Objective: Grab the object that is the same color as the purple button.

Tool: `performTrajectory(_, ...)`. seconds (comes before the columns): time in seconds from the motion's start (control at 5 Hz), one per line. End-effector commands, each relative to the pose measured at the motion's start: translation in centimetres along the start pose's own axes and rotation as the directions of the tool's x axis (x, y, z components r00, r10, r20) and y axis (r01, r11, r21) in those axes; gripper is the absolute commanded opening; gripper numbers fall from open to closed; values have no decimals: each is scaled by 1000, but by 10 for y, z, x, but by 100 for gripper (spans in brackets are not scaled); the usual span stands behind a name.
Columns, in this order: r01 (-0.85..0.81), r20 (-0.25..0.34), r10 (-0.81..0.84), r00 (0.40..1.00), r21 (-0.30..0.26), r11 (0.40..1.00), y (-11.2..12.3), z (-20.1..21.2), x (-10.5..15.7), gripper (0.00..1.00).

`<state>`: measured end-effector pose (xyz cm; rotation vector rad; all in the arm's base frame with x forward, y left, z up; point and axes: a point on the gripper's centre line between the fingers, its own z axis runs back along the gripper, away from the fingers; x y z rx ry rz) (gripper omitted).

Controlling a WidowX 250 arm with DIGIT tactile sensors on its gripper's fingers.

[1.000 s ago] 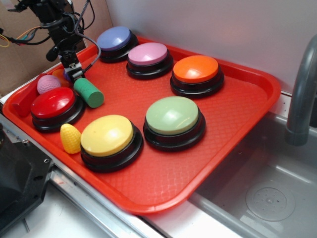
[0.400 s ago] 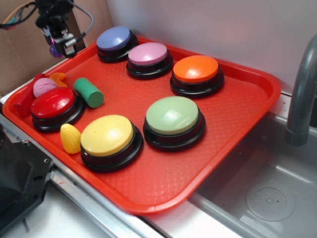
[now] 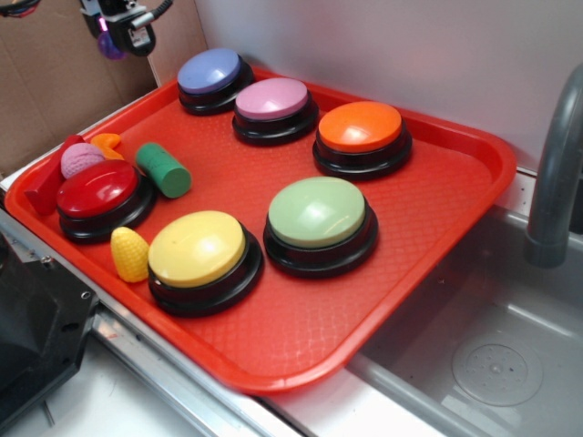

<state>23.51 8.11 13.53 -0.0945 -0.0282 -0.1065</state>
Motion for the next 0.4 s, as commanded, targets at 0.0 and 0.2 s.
performTrajectory(0.0,59,60,-58,996,-11,998,-47,19,11,0)
performTrajectory(0.2,33,-49,-31,998,46,998,-35,19,7,28)
